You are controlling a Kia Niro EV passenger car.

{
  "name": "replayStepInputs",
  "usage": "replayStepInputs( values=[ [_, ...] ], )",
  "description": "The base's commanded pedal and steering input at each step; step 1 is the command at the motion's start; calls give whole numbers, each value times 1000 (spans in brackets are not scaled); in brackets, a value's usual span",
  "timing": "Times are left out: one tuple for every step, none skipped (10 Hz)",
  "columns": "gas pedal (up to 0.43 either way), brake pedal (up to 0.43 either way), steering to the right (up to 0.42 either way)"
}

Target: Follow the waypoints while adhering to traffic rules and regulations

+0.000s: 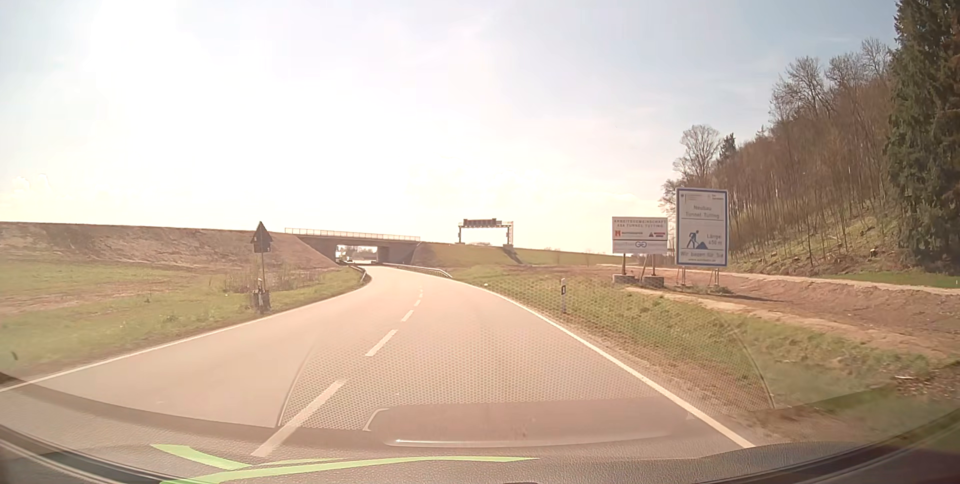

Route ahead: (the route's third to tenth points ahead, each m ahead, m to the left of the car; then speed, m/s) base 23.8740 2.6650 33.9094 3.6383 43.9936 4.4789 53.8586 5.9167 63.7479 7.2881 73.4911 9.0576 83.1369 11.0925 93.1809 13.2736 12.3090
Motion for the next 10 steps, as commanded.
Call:
replayStepInputs(
  values=[
    [79, 0, -11],
    [87, 0, -10],
    [118, 0, -10],
    [118, 0, -10],
    [118, 0, -8],
    [118, 0, -7],
    [118, 0, -7],
    [118, 0, -7],
    [118, 0, -7],
    [118, 0, -7]
  ],
)
